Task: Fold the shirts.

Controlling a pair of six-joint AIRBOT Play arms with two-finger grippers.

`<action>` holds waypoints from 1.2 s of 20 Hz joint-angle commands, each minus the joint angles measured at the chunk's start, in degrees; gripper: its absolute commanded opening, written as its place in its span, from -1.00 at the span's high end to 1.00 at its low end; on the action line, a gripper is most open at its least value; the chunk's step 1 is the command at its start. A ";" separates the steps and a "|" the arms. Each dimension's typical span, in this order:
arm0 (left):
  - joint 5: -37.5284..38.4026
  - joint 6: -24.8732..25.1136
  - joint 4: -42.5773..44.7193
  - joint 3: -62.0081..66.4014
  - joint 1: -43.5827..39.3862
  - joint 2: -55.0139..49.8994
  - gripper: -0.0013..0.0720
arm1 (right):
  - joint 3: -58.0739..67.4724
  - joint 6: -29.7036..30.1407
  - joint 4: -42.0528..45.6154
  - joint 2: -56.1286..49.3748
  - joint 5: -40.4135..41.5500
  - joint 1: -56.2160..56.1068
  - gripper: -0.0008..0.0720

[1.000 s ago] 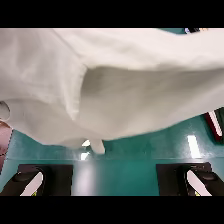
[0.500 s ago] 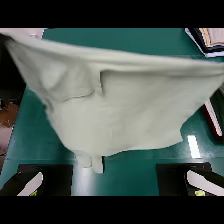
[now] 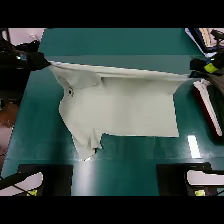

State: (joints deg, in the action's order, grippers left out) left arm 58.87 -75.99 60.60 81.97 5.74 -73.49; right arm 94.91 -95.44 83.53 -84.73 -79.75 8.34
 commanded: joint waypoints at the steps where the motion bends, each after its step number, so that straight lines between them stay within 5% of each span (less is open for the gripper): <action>1: -8.92 1.49 0.28 -0.44 0.07 -5.57 0.89 | -4.44 0.11 0.13 -1.77 17.79 -1.14 0.94; 7: -13.35 1.49 0.28 -0.44 0.07 -10.71 0.88 | -11.89 0.09 0.07 -2.10 36.22 -4.09 0.94; 10: -9.84 3.39 0.31 -0.44 0.07 -11.34 0.89 | -13.42 0.11 0.07 -3.56 31.61 -4.11 0.94; 16: 10.64 5.84 7.19 -1.07 0.07 -11.39 0.88 | -18.03 1.90 0.04 -3.69 19.76 -4.28 0.94; 24: 11.37 0.74 13.55 -6.16 0.07 -11.67 0.88 | -21.40 2.03 -0.17 -3.74 18.47 -4.28 0.93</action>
State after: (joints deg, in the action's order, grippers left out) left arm 69.06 -74.08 72.62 77.36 5.78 -85.14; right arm 74.22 -93.49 83.37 -88.42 -60.05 4.01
